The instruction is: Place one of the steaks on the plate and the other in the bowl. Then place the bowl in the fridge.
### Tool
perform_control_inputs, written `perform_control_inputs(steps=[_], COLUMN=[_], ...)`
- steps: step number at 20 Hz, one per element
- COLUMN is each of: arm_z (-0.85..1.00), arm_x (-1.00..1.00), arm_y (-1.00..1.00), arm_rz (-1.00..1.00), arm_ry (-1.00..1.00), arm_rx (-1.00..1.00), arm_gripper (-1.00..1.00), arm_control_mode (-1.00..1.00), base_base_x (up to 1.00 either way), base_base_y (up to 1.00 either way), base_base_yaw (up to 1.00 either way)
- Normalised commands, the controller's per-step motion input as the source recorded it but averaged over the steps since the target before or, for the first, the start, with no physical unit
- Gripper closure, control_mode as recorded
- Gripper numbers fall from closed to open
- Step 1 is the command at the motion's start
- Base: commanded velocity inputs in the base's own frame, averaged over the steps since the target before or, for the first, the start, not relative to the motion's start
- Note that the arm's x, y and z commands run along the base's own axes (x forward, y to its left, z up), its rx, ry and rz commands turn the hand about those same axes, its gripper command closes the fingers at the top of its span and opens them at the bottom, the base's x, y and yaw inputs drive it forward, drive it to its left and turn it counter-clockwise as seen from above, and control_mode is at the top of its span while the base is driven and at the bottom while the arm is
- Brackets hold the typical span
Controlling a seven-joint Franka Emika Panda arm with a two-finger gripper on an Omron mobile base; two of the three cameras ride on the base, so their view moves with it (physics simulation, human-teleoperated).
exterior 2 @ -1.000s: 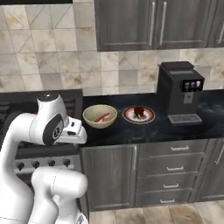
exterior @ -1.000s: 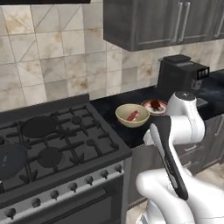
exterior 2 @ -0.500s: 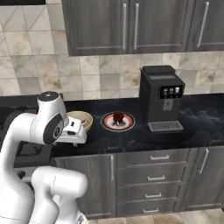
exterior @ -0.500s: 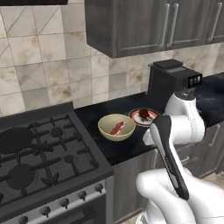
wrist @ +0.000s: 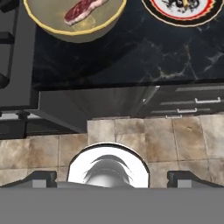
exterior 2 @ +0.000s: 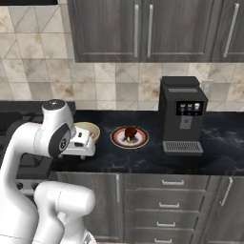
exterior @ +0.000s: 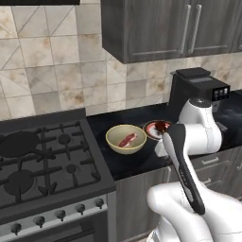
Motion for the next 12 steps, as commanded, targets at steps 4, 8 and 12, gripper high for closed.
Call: perform_control_inputs(steps=[4,8,12], arm_z=[0.0,-0.03,0.11], arm_x=[0.0,0.09,0.2], arm_y=[0.0,0.26,0.13], arm_rz=[0.0,-0.08,-0.37], arm_ry=[0.0,-0.04,0.01], arm_rx=[0.0,0.0,0.11], arm_gripper=[-1.0,-1.0,-1.0], arm_control_mode=[1.0,-1.0,-1.0], base_base_x=[0.09,0.0,0.0], base_base_y=[0.24,0.0,0.0], base_base_yaw=[-0.01,0.0,0.0])
